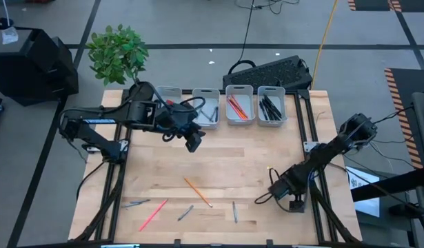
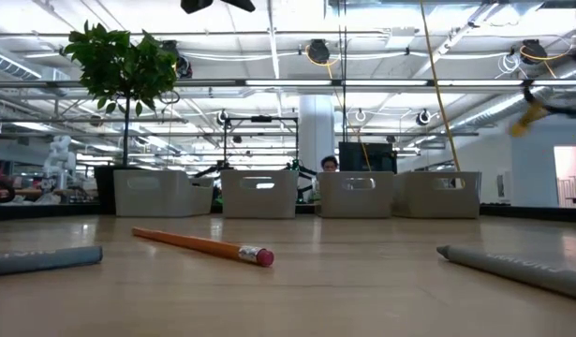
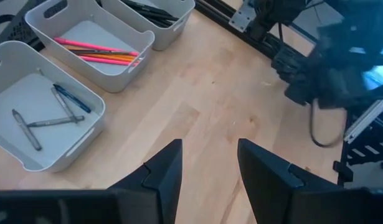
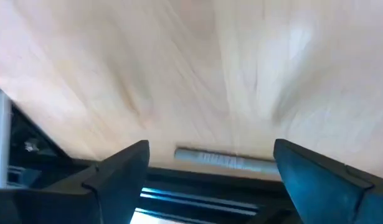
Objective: Sort crayons/erasers/pens/pencils in bins
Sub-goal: Put the gray crayon into the middle left gray bin
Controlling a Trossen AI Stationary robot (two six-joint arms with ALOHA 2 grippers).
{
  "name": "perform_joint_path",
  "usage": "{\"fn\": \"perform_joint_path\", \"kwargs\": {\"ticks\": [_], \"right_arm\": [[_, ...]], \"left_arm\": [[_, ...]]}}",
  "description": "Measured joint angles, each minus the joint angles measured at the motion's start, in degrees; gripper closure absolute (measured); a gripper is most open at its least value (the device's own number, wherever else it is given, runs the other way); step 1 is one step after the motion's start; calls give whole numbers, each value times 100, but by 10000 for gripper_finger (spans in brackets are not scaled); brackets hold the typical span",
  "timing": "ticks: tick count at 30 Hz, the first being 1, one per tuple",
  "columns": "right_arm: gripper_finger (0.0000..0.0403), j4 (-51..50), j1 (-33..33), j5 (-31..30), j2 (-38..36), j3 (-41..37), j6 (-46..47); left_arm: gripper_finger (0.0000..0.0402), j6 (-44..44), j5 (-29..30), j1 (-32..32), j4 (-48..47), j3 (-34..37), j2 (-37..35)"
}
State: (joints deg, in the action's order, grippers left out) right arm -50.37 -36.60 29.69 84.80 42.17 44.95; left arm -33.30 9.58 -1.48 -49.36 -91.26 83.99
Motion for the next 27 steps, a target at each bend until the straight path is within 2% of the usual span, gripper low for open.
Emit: {"fn": "perform_joint_path", "kwargs": {"ticks": [4,7,9,12,16,21,23,27], "right_arm": [[64,-157,64,-417,-179,416,169],[64,-128,51,-452,-355,485,744],[64,-196,-4,-440,-450,414,1441],[65,-156,-98,-391,-571,229,2961],[74,562,-185,-221,-675,-165,4360],[107,2315,-165,-526,-684,-902,5555],[129,2548,-133,-498,-719,-1153,6056],[184,2408,-124,-520,-699,-1331,6585]], "left_arm": [[245,-21,0,95,2,0,0],[245,-50,0,139,2,0,0],[245,-112,0,147,-2,0,0],[245,-133,-2,125,-4,0,0],[245,-117,-6,67,-7,0,0],[245,-12,-4,31,-9,0,0],[245,1,-4,24,-9,0,0],[245,4,-4,20,-17,0,0]]}}
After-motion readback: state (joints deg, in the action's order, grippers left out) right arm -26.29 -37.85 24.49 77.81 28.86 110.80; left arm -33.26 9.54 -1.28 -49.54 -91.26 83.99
